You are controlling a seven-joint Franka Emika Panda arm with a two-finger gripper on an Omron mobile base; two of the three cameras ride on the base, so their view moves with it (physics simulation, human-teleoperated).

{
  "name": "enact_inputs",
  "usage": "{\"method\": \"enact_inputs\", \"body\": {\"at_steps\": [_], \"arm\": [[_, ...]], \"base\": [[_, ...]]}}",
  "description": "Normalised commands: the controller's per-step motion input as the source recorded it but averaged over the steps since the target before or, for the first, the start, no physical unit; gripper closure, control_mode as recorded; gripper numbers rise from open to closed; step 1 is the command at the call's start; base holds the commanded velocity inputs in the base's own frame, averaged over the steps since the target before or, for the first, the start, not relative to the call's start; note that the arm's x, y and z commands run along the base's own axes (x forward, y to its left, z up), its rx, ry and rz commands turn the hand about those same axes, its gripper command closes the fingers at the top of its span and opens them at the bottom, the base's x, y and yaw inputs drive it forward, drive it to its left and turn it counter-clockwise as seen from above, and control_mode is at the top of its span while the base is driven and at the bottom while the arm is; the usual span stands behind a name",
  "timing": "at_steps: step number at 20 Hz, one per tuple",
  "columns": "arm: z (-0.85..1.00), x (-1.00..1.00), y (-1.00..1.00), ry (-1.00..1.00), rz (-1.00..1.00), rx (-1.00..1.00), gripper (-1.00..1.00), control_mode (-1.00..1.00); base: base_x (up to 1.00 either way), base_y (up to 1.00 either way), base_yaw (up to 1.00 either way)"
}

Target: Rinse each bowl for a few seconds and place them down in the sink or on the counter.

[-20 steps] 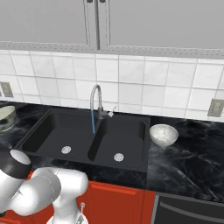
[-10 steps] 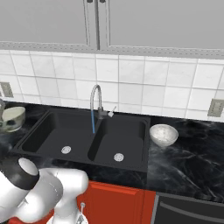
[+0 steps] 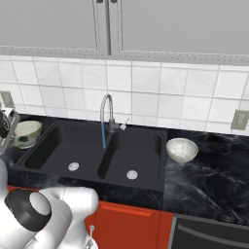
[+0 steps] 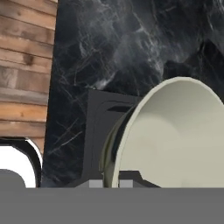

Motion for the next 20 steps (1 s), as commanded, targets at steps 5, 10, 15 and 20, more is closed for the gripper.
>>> {"method": "enact_inputs", "body": {"at_steps": [5, 10, 15, 20], "arm": [[-0.01, 0.06, -0.49, 0.01, -0.07, 0.03, 1.00, -1.00], [-0.10, 0.19, -0.49, 0.05, -0.03, 0.02, 1.00, -1.00], [-0.16, 0.27, -0.45, 0.08, -0.03, 0.02, 1.00, -1.00], [-0.17, 0.27, -0.44, 0.08, -0.04, 0.01, 1.00, -1.00]], "base": [[0.00, 0.00, 0.00], [0.00, 0.00, 0.00], [0.00, 0.00, 0.00], [0.00, 0.00, 0.00]]}}
